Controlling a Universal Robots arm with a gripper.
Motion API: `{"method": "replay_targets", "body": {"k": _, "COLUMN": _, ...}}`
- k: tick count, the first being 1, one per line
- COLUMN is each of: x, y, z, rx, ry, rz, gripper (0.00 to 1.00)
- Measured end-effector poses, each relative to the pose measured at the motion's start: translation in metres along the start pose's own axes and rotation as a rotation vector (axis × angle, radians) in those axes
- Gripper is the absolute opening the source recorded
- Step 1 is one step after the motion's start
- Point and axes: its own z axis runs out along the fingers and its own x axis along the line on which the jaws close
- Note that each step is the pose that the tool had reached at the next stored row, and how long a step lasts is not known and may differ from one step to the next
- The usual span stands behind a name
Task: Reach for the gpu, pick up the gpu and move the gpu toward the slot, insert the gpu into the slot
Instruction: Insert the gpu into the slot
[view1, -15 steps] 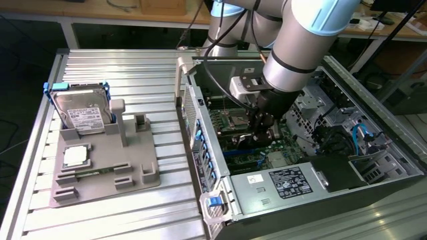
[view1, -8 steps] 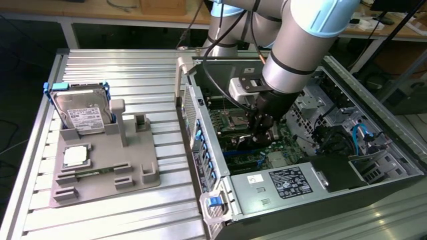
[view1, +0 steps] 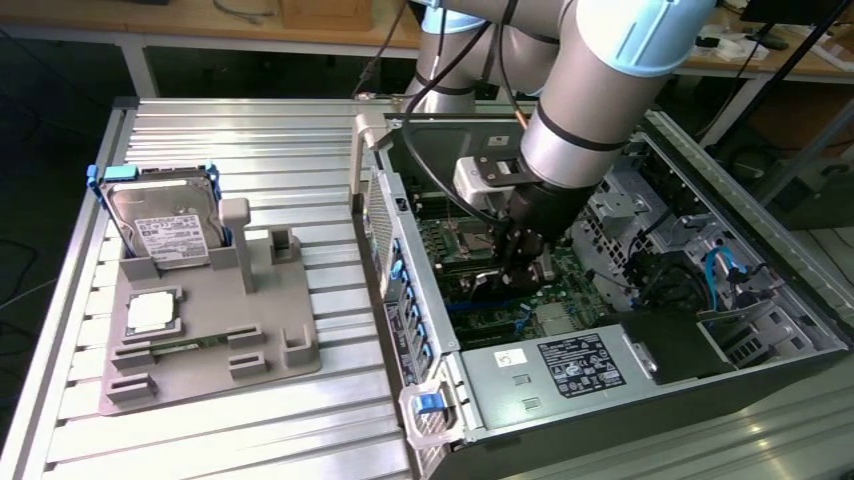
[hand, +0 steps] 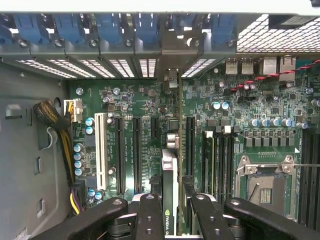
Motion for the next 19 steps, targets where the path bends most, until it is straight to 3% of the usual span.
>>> {"method": "replay_targets", "body": {"k": 19, "x": 0.0003, "y": 0.0029, "z": 0.0031, "rx": -0.001, "ry": 0.0002, "rz": 0.0, "gripper": 0.27}}
